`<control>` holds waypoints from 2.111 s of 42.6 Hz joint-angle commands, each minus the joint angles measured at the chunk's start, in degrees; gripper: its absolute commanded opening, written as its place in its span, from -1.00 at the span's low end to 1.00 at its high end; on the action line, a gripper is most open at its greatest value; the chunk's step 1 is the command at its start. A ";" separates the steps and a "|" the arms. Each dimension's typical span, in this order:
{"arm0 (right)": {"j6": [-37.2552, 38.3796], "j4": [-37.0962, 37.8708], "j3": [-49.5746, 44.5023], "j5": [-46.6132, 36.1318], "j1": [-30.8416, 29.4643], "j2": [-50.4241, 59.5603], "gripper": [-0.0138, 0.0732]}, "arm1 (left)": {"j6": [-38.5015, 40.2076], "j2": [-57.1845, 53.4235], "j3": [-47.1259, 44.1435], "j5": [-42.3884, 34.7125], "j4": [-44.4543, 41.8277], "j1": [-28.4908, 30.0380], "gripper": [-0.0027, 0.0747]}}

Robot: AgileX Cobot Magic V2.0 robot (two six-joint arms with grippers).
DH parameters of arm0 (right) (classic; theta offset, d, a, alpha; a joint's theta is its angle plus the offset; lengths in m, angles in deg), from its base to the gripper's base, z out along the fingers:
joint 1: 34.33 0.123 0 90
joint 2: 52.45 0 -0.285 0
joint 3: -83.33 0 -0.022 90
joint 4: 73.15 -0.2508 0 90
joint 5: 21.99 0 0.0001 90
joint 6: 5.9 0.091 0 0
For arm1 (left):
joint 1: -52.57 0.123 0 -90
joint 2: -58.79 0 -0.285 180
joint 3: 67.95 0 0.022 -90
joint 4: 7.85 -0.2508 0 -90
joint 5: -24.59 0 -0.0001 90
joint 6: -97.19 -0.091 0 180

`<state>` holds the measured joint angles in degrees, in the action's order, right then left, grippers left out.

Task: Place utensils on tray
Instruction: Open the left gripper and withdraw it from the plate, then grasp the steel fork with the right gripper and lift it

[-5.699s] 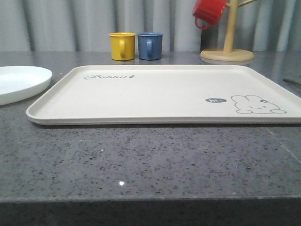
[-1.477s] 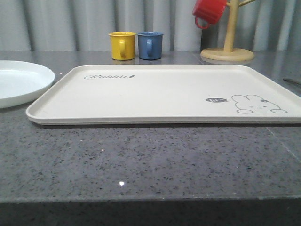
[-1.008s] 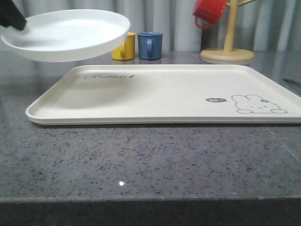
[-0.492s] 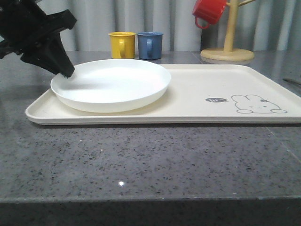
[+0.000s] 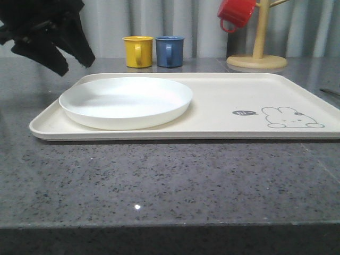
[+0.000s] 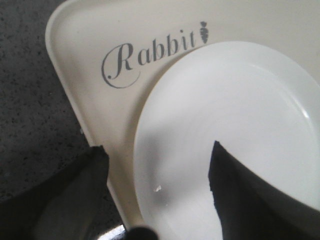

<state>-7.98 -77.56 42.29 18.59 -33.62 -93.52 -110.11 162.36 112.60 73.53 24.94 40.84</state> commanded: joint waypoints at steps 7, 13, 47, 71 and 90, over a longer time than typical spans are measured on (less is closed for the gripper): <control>-0.50 0.32 1.82 -3.56 -0.23 -0.43 0.49 | 9.50 -10.89 2.11 1.15 -17.53 -12.25 0.14; -0.50 0.32 1.82 -3.56 -0.23 -0.43 0.49 | 19.72 -17.64 -0.10 1.28 -29.99 -20.43 0.14; -0.56 1.03 3.60 -3.11 -0.23 -5.79 0.49 | 21.57 -49.47 -22.82 1.88 -30.22 -27.86 0.14; -0.41 1.48 29.46 13.66 -4.37 -42.55 0.49 | 21.57 -48.99 -22.82 1.75 -30.22 -27.86 0.14; -1.99 1.53 39.48 15.48 -3.97 -58.43 0.48 | 21.57 -48.99 -22.82 1.75 -30.22 -27.86 0.14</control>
<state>-9.29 -76.47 79.07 34.90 -37.50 -152.64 -89.36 113.43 88.36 78.60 -5.58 13.43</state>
